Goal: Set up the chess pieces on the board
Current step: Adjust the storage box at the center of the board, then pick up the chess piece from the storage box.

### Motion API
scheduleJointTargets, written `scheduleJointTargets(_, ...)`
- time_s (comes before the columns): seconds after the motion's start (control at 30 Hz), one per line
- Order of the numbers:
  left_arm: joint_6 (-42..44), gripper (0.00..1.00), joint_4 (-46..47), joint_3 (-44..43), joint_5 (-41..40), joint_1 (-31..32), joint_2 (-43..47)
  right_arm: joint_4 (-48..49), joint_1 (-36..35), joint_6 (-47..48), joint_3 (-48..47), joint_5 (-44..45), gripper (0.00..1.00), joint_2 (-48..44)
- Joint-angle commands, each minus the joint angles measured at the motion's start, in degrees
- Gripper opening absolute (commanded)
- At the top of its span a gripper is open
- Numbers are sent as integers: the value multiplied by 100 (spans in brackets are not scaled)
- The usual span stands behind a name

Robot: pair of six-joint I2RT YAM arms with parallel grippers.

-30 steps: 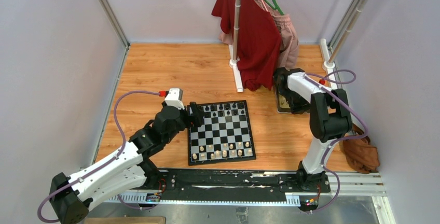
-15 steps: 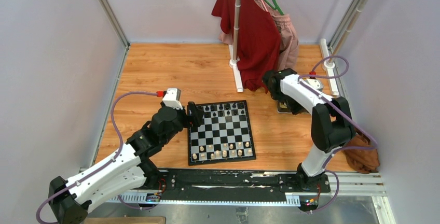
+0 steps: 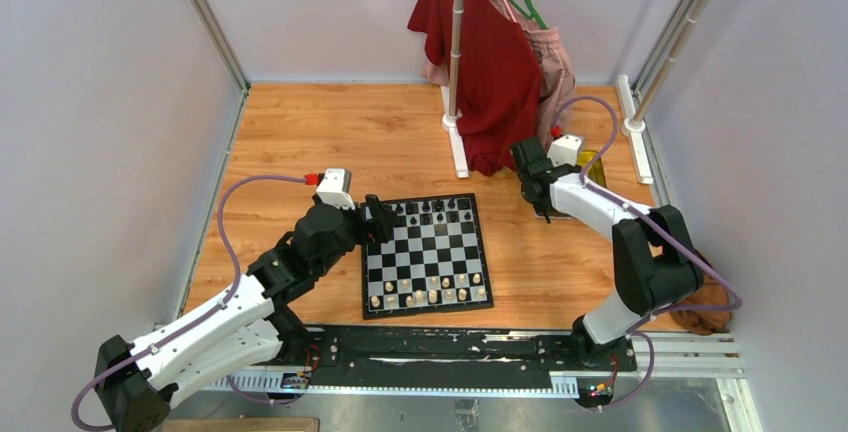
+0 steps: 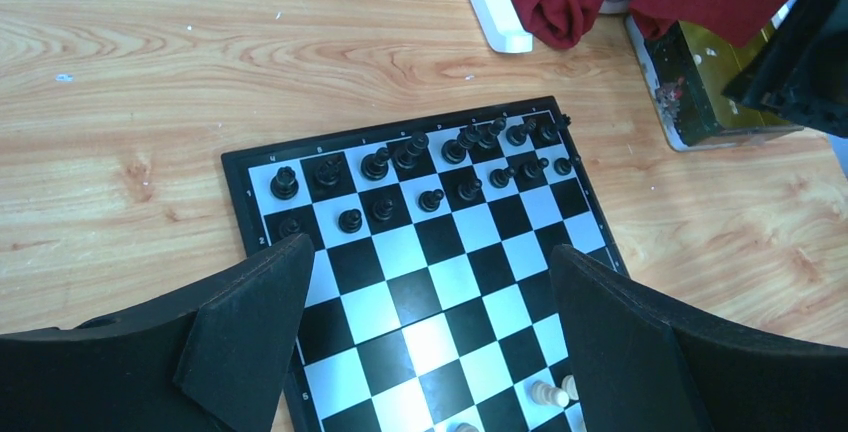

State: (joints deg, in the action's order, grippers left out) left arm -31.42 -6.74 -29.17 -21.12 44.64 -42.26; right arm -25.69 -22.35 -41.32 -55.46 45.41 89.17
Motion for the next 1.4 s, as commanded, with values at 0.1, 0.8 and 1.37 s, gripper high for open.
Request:
scheduleJointTargets(0.1, 135, 95, 304, 78, -67, -43, -27, 2048, 170, 2051, 301, -1130, 46, 142)
scheduleJointTargets(0.8, 156, 95, 393, 32, -55, -43, -311, 2283, 536, 1818, 390, -1958, 35, 549)
scheduleJointTargets(1.37, 107, 95, 358, -94, 48, -43, -470, 2204, 539, 1817, 470, -2123, 16, 569)
